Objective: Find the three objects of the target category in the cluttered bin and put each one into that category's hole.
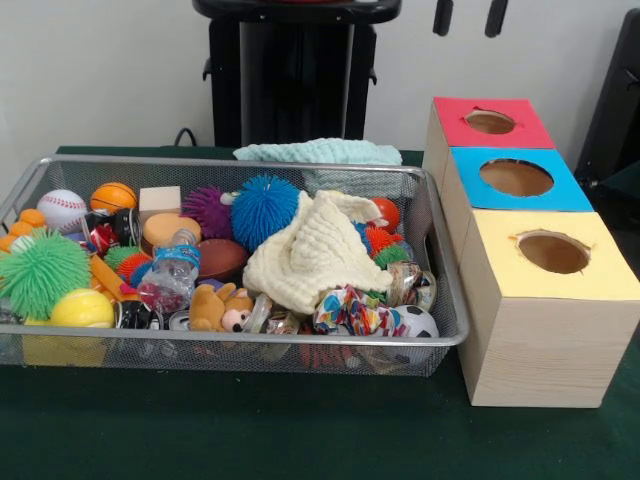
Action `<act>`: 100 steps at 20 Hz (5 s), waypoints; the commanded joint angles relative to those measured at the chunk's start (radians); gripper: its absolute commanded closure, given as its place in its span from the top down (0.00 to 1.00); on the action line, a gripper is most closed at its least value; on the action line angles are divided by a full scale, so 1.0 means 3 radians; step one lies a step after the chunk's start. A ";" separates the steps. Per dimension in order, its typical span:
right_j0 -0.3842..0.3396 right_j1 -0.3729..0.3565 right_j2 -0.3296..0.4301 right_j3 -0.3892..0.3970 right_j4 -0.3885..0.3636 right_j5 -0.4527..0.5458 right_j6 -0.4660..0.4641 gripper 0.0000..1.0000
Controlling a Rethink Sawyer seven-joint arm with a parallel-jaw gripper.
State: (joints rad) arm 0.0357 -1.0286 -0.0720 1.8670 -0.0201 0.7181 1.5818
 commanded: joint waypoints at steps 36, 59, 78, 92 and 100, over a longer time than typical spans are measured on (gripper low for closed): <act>-0.0434 0.1067 -0.0030 -0.1697 -0.0146 0.0255 0.0235 1.00; -0.0677 0.0779 0.0013 -0.0733 -0.0363 -0.0395 0.0503 1.00; -0.0481 0.1215 -0.0013 -0.0688 -0.0356 -0.1240 0.0703 1.00; -0.0504 0.1219 -0.0066 -0.1026 -0.0452 -0.1020 0.0446 1.00; -0.0590 0.1196 -0.0018 -0.1087 -0.0406 -0.1024 0.0463 1.00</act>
State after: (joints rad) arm -0.0997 -0.6935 -0.1300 1.5673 -0.1148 0.3824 1.6617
